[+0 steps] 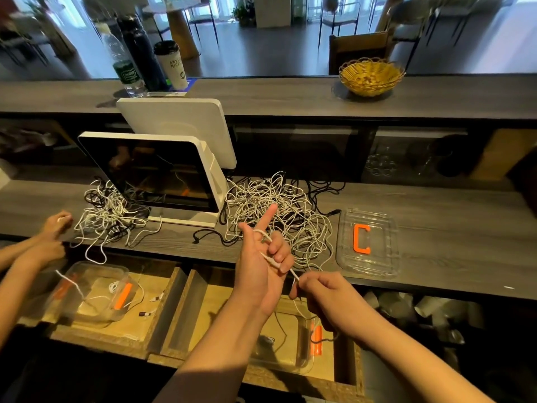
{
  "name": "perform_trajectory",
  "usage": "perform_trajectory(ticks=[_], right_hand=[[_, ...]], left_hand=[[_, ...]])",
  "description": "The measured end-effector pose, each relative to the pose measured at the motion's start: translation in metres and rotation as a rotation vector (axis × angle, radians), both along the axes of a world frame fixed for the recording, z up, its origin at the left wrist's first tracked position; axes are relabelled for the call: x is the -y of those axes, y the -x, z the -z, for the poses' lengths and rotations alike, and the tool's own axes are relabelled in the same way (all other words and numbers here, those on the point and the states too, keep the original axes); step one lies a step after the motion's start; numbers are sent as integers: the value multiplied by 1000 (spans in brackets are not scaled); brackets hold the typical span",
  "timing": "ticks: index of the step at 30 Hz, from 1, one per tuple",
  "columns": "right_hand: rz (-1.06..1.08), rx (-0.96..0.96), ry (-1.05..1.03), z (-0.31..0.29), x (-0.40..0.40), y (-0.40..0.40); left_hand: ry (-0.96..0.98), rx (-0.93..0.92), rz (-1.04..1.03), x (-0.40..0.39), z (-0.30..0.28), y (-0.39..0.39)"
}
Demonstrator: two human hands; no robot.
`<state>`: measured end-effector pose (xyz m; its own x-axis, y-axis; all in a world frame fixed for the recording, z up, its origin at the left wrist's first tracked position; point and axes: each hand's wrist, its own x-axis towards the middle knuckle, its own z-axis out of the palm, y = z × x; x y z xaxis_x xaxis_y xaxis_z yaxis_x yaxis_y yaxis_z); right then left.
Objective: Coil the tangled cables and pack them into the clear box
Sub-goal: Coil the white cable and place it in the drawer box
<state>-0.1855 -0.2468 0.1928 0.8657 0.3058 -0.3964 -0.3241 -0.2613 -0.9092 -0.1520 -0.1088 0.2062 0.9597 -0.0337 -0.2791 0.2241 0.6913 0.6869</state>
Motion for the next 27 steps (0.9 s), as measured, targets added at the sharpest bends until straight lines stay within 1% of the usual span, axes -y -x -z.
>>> perform_trajectory(ticks=[3,5,6,8,10,11,12,15,18,21,24,27], right_hand=[[-60,14,104,4,-6,0],[-170,99,240,0,-10,1],[-238,154,318,-4,-12,3],[-347,249,414,-11,-15,4],[-384,311,413,-20,-20,4],[-381,330,392,-24,-22,3],[-367,344,365,-28,-24,1],[-310,394,325,-34,-24,-9],[-256,471,284,-39,-23,-19],[-197,562,316,-47,-22,-28],[-72,645,369,-54,-22,-38],[46,676,413,-52,-23,-46]], left_hand=[[-33,-8,-16,-3,3,-4],[-98,3,-2,-3,4,-7],[-177,19,13,-3,4,-8],[-432,75,55,-2,6,-8],[-647,137,131,-3,7,-7],[-697,144,181,-4,7,-8],[-701,125,236,-6,7,-9],[-577,32,430,-16,4,-12],[-538,-24,620,-25,-2,-12],[-418,-117,710,-33,-8,-14],[-321,-180,771,-45,-12,-18],[-260,-180,898,-57,-9,-23]])
